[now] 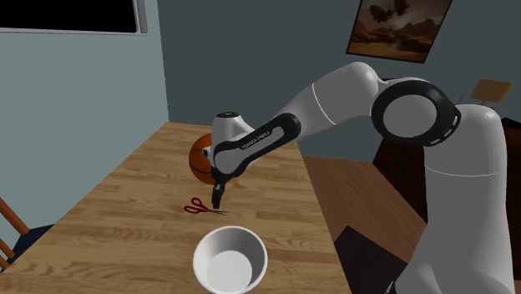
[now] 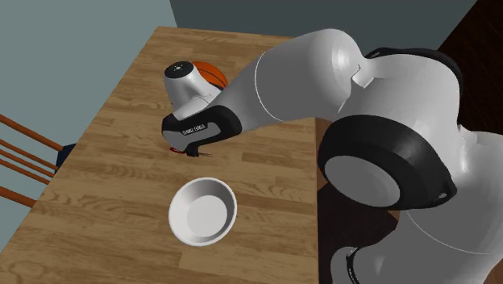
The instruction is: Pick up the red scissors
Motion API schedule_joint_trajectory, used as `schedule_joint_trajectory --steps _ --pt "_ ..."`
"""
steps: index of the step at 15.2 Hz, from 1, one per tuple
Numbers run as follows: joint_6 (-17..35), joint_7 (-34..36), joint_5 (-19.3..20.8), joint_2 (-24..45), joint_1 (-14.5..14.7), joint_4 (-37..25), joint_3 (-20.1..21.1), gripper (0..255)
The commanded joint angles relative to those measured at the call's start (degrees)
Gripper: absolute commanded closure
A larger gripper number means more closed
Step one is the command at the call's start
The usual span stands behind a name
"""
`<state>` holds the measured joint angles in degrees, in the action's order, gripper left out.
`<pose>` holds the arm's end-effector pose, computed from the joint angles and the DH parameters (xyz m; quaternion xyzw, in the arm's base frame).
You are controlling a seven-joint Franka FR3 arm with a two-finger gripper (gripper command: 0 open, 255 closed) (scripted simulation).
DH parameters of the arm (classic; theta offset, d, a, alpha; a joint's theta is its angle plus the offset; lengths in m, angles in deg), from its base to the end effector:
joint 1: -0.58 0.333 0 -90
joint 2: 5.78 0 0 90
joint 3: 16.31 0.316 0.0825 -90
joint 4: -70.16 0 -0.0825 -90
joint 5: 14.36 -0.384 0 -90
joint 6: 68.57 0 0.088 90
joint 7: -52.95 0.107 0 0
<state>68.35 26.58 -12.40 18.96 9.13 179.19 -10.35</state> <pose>0.6161 0.1554 0.2788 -0.9342 -0.3554 -0.0296 0.0065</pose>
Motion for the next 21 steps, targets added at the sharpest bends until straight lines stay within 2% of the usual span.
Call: schedule_joint_trajectory --steps 1,11,12,21 --pt "0.40 -1.02 0.35 3.89 0.73 -3.89 0.69 0" --pt "4.60 -0.84 0.87 7.98 1.02 -3.79 0.35 0" --pt "4.62 -0.80 0.87 7.95 1.05 -3.73 0.35 255" --pt "4.60 -0.84 0.87 7.98 1.02 -3.79 0.35 255"
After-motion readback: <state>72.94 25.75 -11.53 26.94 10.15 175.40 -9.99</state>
